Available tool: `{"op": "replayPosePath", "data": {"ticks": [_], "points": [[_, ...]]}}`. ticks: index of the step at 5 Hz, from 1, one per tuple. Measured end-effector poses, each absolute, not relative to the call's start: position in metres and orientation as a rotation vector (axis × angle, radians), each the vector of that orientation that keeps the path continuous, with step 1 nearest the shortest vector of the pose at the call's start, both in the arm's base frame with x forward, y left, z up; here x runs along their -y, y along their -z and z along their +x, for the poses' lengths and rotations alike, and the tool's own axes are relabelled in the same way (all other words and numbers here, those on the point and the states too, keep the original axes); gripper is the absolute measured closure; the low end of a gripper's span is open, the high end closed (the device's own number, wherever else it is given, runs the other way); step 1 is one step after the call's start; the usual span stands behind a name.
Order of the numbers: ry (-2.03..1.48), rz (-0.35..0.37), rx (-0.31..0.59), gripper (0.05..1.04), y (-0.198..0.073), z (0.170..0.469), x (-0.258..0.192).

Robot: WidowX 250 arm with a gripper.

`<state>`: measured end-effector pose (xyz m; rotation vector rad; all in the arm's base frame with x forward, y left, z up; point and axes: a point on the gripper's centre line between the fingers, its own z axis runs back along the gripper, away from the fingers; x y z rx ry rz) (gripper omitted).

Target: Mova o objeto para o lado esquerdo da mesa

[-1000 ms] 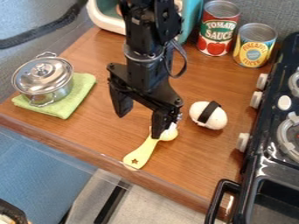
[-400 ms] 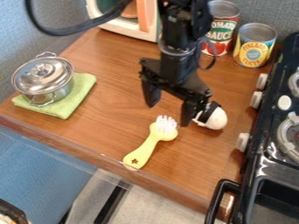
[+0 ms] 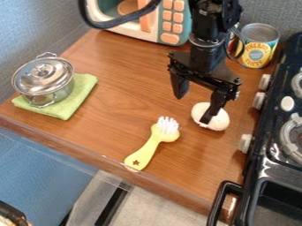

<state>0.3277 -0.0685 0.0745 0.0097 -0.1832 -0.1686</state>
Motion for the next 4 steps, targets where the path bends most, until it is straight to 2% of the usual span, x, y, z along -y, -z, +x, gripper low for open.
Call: {"op": "replayPosePath", "data": {"ticks": [3,4], "points": [[0.120,-0.009,0.152,0.084,-0.038,0.343,0.082],[0.093,0.000,0.150,0.138,-0.033,0.343,0.080]]}}
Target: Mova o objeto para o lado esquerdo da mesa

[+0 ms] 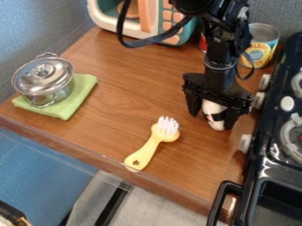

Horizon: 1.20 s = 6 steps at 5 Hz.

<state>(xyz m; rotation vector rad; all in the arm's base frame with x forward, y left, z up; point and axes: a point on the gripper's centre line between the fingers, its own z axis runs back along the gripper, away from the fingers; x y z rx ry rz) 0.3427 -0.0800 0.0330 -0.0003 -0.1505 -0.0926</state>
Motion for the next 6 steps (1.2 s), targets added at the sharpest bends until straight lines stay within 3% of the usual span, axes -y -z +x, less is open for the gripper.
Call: {"op": "replayPosePath", "data": {"ticks": [1,2,3,4,6], "points": [[0.108,0.000,0.146,0.371,-0.031,0.337,0.084],[0.105,0.008,0.131,0.470,-0.045,0.330,0.080],[0.064,0.025,0.147,0.478,-0.072,0.335,0.064],[-0.073,0.055,0.161,0.480,-0.090,0.350,0.012],[-0.275,0.103,0.203,0.480,-0.102,0.386,-0.072]]}}
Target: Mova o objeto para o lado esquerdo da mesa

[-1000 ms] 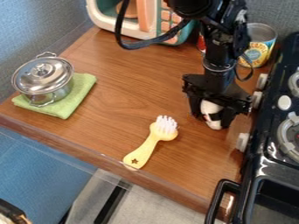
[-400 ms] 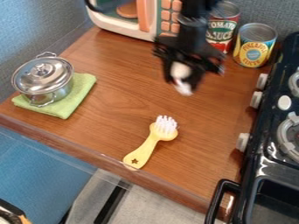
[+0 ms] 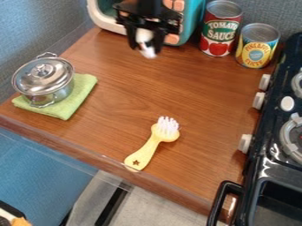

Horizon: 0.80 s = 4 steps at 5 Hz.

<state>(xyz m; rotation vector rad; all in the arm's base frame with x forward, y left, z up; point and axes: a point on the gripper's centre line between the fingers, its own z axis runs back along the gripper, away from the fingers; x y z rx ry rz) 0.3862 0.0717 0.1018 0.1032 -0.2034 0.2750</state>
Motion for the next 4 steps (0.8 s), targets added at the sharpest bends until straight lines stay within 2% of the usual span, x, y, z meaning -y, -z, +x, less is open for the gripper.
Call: {"op": "replayPosePath", "data": {"ticks": [1,2,3,4], "points": [[-0.395,0.090,0.199,0.480,-0.097,0.398,-0.116],[-0.517,0.073,0.174,0.480,-0.078,0.410,-0.161],[-0.548,0.086,0.163,0.405,-0.070,0.421,-0.179],[-0.533,0.084,0.158,0.170,-0.067,0.424,-0.181]]}}
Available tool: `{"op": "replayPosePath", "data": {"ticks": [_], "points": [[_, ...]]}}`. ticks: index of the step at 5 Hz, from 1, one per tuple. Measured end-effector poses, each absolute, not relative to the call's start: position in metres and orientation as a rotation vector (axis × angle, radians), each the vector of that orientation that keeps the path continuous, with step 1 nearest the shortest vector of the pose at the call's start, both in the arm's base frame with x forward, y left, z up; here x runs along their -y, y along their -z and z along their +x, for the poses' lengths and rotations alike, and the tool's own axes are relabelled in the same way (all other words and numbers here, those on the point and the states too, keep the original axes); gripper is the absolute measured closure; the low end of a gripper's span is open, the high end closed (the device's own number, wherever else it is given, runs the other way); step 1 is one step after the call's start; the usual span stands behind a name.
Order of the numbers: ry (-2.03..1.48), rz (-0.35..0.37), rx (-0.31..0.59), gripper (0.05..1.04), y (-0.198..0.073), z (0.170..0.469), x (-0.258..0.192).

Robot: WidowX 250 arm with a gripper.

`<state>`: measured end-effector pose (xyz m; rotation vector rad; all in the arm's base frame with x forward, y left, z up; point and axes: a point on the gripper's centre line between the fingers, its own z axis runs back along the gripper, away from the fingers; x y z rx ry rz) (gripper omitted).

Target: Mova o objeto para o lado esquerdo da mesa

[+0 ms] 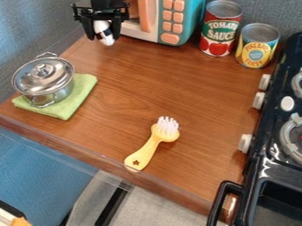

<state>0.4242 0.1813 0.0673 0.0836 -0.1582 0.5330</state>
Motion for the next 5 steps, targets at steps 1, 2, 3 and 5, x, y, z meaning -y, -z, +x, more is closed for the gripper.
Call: {"op": "replayPosePath", "data": {"ticks": [1,2,3,5], "points": [[-0.502,0.081,0.140,0.073,-0.060,0.420,-0.179],[-0.492,0.082,0.132,0.077,-0.063,0.418,-0.179],[-0.460,0.088,0.136,0.083,-0.086,0.410,-0.175],[-0.365,0.093,0.125,0.083,-0.121,0.382,-0.163]]}}
